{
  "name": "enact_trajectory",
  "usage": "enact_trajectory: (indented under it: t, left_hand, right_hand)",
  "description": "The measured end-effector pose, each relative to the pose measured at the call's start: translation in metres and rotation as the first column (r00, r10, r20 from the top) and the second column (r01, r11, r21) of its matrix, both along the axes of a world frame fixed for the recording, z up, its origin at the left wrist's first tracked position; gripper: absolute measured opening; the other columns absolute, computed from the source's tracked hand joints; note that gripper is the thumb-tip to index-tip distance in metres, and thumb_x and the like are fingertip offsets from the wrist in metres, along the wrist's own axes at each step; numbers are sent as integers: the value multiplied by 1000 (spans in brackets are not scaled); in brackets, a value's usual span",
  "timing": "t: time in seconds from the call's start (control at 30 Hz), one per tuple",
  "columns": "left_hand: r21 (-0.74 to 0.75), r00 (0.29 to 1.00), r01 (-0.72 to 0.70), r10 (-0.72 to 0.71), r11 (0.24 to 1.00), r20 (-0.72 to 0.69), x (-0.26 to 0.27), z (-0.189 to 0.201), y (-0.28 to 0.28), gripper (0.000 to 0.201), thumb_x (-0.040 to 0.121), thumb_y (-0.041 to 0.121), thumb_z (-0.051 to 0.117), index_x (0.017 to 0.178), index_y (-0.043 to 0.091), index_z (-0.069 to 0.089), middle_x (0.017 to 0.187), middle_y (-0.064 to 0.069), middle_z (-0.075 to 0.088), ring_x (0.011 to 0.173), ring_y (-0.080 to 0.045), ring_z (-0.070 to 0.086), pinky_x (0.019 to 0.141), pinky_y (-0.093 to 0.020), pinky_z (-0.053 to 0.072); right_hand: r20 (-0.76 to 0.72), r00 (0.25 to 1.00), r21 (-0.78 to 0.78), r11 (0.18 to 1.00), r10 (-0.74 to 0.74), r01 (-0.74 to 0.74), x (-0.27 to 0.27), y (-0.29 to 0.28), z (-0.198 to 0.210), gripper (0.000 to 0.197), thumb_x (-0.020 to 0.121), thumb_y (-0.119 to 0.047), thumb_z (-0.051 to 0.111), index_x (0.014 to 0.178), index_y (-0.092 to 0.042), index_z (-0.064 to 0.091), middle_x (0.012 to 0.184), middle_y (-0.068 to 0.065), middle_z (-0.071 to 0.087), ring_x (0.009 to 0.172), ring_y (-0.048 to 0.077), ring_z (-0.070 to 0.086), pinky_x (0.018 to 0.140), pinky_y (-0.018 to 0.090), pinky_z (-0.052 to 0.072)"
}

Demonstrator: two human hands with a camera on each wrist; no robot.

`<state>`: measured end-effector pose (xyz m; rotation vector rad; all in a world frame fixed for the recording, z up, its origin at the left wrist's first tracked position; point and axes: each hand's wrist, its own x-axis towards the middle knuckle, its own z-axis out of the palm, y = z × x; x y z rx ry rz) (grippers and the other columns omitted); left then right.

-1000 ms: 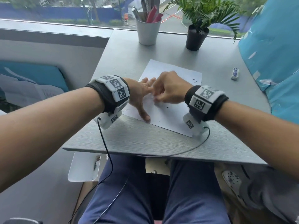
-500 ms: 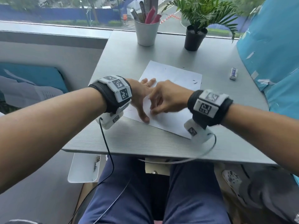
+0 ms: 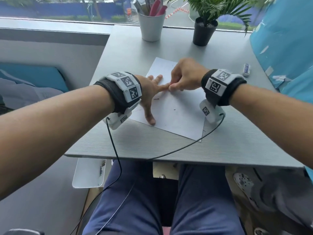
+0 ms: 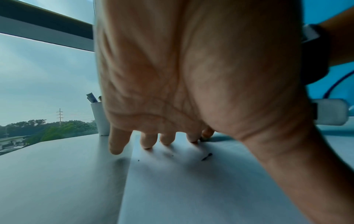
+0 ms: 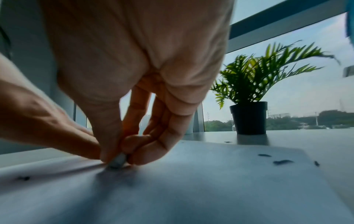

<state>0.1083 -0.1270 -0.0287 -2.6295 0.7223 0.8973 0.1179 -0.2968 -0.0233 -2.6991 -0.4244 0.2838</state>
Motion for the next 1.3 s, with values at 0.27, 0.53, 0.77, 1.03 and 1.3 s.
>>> enact_trajectory:
  t: [0.27,0.53,0.77,1.03,1.3]
  left_hand:
    - [28,1000,9,-9,1000,-8,2,-1,-3,156,42,69,88,154,42,-17,161,1,-33,151,-27,-21,120,-63,10]
    - [43,999,40,-39,998,-25,4,0,-5,139,42,74,84,155,49,7,159,-3,-36,150,-34,-22,119,-66,9]
    - [29,1000,-1,1,1000,0,5,-1,-4,162,38,69,89,150,44,-25,161,4,-33,151,-27,-20,118,-65,14]
    - [39,1000,3,-2,999,-8,7,-2,-6,164,37,69,89,149,43,-27,160,3,-35,151,-29,-21,117,-67,15]
    - [49,1000,9,-7,999,-29,7,-1,-6,162,36,71,87,154,39,-19,158,1,-38,149,-32,-23,119,-66,10]
  right_hand:
    - [-81,992,11,995,97,-96,-20,8,-1,8,71,-24,81,68,-20,76,64,-3,71,57,6,64,56,22,50]
    - [-138,954,-12,963,265,-269,-51,25,-6,9,73,-23,81,71,-16,75,69,-8,69,64,-2,63,60,16,51]
    - [-9,1000,-18,1000,10,-10,-6,-1,-1,10,70,-21,80,66,-17,72,63,-5,65,55,4,57,59,26,47]
    - [-32,998,-43,998,47,-49,-2,-9,3,13,71,-22,79,63,-22,69,60,-4,67,52,3,58,56,21,43]
    - [-142,952,-9,962,269,-273,-46,13,-5,9,73,-23,81,68,-19,74,65,-10,70,63,4,66,56,19,52]
